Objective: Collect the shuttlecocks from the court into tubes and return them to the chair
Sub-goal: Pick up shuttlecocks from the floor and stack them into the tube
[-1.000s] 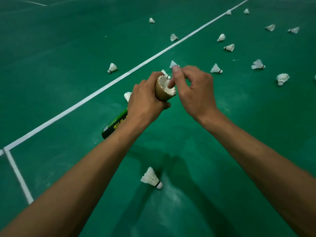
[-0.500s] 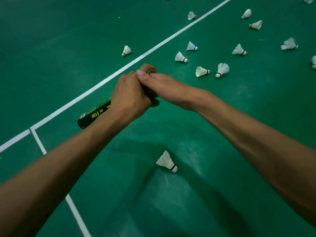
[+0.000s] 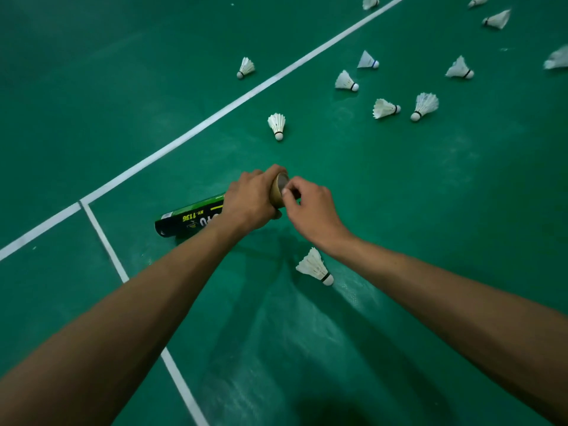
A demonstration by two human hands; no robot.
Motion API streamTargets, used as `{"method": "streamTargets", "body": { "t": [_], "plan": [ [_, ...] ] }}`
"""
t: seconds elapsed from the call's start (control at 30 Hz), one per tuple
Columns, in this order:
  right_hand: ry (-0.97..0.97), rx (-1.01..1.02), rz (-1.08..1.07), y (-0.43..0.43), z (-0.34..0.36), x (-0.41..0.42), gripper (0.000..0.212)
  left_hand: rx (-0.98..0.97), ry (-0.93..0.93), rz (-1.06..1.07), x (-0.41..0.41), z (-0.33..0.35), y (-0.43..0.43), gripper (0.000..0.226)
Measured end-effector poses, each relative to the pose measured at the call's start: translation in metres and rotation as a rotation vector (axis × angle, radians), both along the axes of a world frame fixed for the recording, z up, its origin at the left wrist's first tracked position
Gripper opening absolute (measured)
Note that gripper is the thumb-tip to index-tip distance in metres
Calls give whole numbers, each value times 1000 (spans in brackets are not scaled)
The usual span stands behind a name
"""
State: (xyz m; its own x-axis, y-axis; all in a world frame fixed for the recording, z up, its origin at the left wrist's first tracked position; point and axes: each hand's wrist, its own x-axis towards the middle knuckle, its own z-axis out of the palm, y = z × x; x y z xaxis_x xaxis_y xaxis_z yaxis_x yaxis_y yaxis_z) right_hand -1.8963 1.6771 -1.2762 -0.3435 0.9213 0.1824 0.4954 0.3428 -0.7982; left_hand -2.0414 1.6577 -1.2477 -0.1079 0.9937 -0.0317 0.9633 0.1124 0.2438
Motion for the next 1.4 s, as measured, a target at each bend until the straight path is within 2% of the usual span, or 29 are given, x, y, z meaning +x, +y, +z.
{"method": "streamTargets", "body": {
  "t": [0.1,0.17,0.23,0.33,0.47,0.57,0.63,0.7,0.8,0.97,1.07,1.13,1.2,1.33,1.4],
  "plan": [
    [-15,50,30,-1,-13,2,7,-7,43,-5,-2,-11,-3,78],
    [-49,60,48,2,-17,6,8,-1,49,8,-4,-13,-3,82],
    [-154,21,127,4,-17,12,18,6,48,17,-6,-13,-2,84],
    [-382,-34,273,3,-23,17,43,-8,57,11,-5,-17,-4,84],
    [-429,-58,252,-8,-39,19,56,-8,64,27,-7,-21,-6,85],
    [-680,-44,342,-14,-45,25,51,1,35,60,-11,-19,-5,85],
    [-894,-75,430,-18,-46,29,39,5,18,71,-14,-17,-5,85],
    [-960,-149,417,-19,-50,32,29,16,9,74,-15,-17,-5,84],
    [-797,-211,236,-10,-51,37,19,38,-4,80,-16,-15,-5,84],
    [-56,-28,-256,35,-12,38,11,100,-48,122,-21,-5,-2,84],
    [252,47,-312,53,32,35,8,139,-80,140,-21,3,2,83],
    [286,87,-227,52,51,31,8,166,-109,140,-17,8,5,80],
    [220,111,-107,42,59,24,9,195,-129,125,-10,13,7,79],
    [207,-56,66,27,57,18,6,233,-171,106,4,23,11,80],
    [157,-93,140,28,60,24,14,232,-169,89,8,24,10,81]
  ]
}}
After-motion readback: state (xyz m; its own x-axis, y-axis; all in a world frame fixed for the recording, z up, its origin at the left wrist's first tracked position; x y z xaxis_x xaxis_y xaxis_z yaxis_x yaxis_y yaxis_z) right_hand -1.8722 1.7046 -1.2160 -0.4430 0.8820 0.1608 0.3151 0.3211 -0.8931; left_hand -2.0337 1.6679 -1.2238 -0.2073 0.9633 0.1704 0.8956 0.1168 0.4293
